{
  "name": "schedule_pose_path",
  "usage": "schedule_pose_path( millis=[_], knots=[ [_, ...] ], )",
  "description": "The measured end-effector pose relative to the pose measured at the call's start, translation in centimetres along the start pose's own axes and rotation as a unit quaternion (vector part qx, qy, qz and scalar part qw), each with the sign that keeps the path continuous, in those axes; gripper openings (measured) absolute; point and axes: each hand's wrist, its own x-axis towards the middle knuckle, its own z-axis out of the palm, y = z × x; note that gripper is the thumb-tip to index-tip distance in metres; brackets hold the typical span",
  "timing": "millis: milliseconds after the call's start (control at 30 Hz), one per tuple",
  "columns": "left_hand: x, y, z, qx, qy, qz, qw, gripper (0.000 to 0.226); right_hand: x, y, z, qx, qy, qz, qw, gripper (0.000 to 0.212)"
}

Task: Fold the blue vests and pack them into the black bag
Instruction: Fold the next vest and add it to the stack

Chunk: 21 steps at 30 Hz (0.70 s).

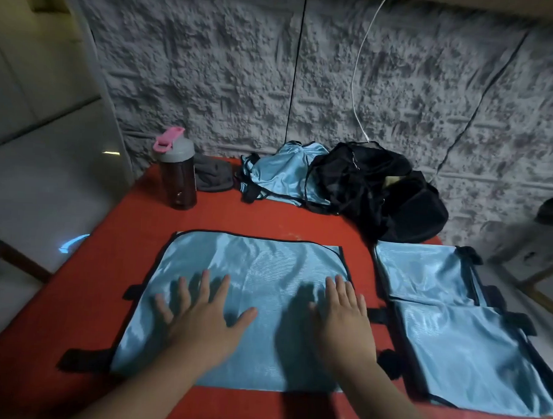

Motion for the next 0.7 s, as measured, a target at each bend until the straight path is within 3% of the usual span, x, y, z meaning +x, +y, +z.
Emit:
schedule_pose_path(
  millis=[100, 200, 467, 700],
  knots=[
    [2.7, -0.1, -1.3, -0.012, 0.063, 0.054, 0.996, 0.078, 3.1, -0.6, 0.3, 0.076, -0.007, -0.046, 0.996, 0.069],
    [6.6, -2.0, -0.6, -0.022, 0.079, 0.068, 0.994, 0.067, 5.4, -0.6, 1.6, 0.102, -0.027, -0.042, 0.994, 0.068],
    [8.3, -5.5, 2.3, 0.023, 0.079, 0.025, 0.996, 0.077, 5.2, 1.1, 4.0, 0.0, -0.016, 0.053, 0.998, 0.081],
    [8.3, -5.3, 2.0, 0.03, 0.077, -0.011, 0.997, 0.086, 5.2, 2.5, 3.7, -0.015, -0.034, 0.047, 0.998, 0.083]
  ],
)
